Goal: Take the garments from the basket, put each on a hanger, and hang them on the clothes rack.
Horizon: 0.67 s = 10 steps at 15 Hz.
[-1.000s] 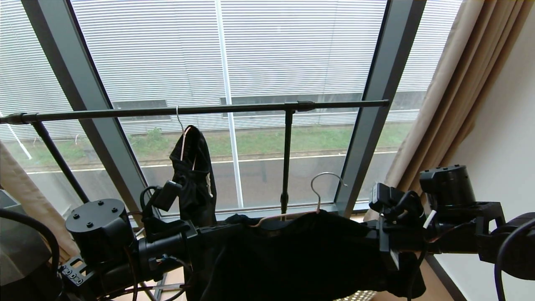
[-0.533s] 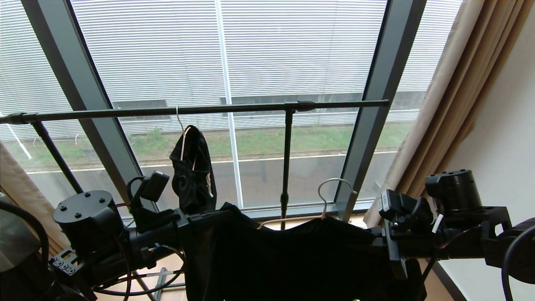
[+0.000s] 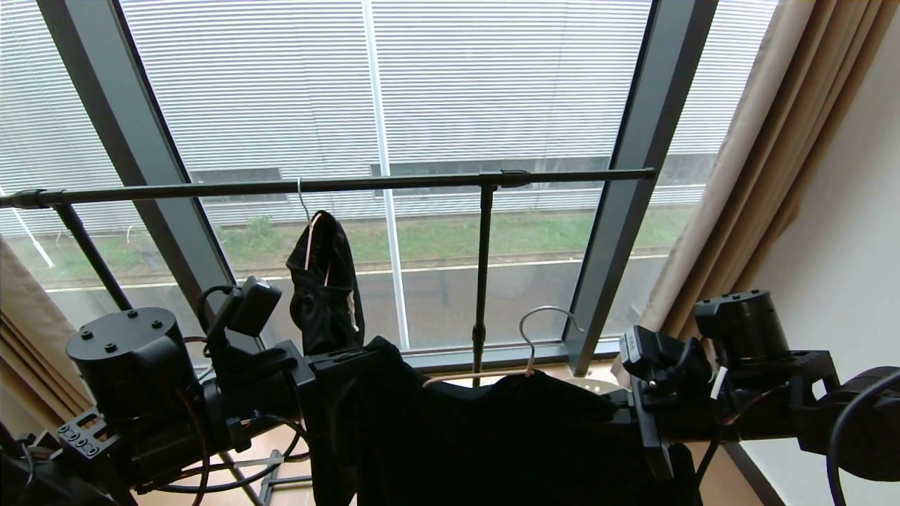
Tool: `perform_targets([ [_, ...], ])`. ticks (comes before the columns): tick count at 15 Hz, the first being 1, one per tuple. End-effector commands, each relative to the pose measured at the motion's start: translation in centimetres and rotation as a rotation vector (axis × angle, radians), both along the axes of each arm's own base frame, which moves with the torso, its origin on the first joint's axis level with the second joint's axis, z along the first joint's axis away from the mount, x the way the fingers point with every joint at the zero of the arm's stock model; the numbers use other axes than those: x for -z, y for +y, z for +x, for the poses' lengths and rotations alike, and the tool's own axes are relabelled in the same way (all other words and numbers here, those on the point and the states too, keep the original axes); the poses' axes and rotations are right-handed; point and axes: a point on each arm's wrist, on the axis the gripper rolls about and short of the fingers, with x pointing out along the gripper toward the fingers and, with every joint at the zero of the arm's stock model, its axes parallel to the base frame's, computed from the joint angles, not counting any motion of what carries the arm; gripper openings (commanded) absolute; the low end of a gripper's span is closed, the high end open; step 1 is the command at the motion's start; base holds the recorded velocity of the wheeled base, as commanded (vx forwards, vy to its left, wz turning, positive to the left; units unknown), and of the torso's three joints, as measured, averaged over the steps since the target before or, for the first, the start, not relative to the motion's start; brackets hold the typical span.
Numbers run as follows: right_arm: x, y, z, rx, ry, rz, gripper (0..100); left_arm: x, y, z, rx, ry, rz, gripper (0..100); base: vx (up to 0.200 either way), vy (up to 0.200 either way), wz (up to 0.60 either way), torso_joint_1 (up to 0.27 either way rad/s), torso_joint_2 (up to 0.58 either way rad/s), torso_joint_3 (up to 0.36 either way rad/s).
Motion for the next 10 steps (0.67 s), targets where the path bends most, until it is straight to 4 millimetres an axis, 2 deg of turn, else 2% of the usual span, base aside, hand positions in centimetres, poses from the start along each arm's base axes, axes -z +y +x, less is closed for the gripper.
perform_targets([
  [1, 0.7, 1.8, 0.1, 0.026, 0.087, -0.008, 0, -0.8, -1.2, -1.6, 0.026, -0.029, -0.007, 0, 0.000, 0.000, 0.00, 0.000, 0.00, 0.000],
  [5, 1.1, 2.6, 0.5, 0.126, 0.017, -0.052, 0, -1.0, -1.8, -2.5, 0.043, -0.038, -0.010, 0, 0.000, 0.000, 0.00, 0.000, 0.00, 0.000],
  [8, 1.6, 4.7, 0.1, 0.143, 0.073, -0.019, 0, -0.9, -2.5, -3.2, 0.076, -0.029, -0.006, 0, 0.000, 0.000, 0.00, 0.000, 0.00, 0.000],
  [10, 3.1, 6.1, 0.5, 0.208, 0.039, -0.019, 0, -0.9, -3.0, -3.6, 0.084, -0.032, -0.006, 0, 0.000, 0.000, 0.00, 0.000, 0.00, 0.000],
])
